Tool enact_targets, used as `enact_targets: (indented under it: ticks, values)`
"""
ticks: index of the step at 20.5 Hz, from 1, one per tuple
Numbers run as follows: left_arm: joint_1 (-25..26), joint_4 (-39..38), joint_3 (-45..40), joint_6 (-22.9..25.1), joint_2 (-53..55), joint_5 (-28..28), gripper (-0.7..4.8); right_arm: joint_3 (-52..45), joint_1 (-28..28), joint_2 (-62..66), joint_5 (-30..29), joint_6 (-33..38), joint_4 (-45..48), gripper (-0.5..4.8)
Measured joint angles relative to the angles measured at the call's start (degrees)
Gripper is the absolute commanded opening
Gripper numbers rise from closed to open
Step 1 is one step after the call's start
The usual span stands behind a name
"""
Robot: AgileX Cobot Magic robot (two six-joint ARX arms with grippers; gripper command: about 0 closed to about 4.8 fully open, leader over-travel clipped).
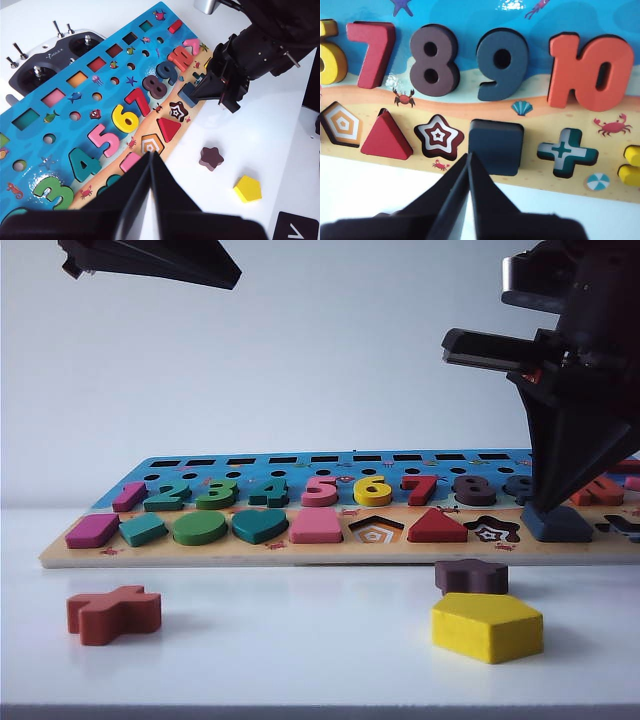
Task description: Insert the cube into the slot.
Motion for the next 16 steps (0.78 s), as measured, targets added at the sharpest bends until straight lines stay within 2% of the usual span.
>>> enact_targets:
  ticks: [16]
  values:
    - [0.02,0.02,0.00,0.00,0.00,0.00,0.10,0.04,-0.68,3.98,-2.60,0.22,1.99,-0.09]
